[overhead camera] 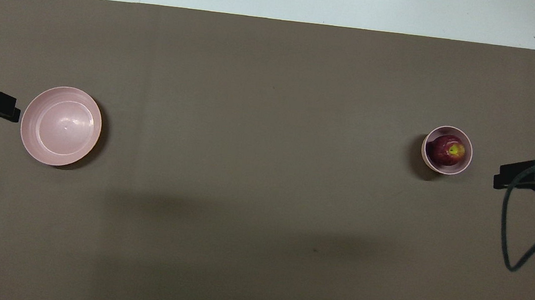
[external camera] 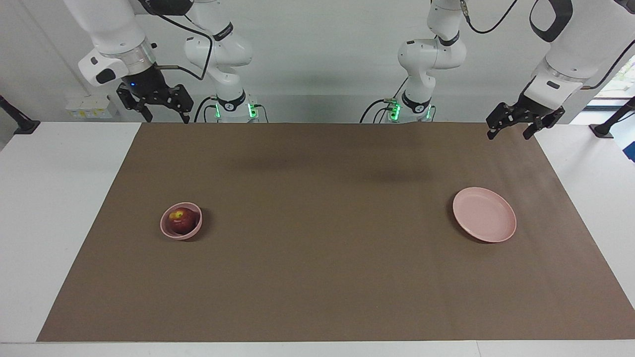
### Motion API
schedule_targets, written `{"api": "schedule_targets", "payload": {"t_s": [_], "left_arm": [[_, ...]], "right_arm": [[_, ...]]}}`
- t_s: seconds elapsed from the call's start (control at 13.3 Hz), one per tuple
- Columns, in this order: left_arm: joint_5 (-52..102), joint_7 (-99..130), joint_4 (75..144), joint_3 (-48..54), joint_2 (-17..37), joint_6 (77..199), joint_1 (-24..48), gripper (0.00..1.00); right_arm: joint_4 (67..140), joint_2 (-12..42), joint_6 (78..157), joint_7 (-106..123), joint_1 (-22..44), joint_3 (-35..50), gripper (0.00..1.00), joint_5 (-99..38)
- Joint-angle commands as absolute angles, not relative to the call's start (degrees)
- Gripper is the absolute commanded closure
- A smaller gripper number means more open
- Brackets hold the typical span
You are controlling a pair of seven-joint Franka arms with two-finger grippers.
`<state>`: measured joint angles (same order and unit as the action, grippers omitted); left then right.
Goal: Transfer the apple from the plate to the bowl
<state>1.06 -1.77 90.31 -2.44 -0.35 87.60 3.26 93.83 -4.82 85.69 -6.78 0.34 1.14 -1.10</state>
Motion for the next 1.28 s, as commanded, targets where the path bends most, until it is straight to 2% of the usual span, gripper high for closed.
{"api": "schedule_targets", "payload": {"t_s": [0.0,0.3,0.53,1.21], "left_arm": [[0.3,-2.1,89.7,-2.1,-0.5,86.4,2.8,0.00],[0.3,-2.1,89.7,-2.2,-0.5,86.4,2.8,0.00],[0.3,-2.1,89.7,-2.2,-0.5,86.4,2.8,0.00],[0.3,-2.1,89.7,-2.2,-0.5,86.4,2.8,0.00]], "right_arm": [[96.0,-6.5,86.8,-8.5,2.6,1.2,0.00,-1.4],[95.6,-6.2,86.0,-2.7,-0.5,-0.3,0.00,-2.0],[89.9,-6.2,80.9,-0.5,-1.3,-1.0,0.00,-1.4],[92.0,-7.1,84.5,1.8,-1.0,-0.7,0.00,1.8]]}}
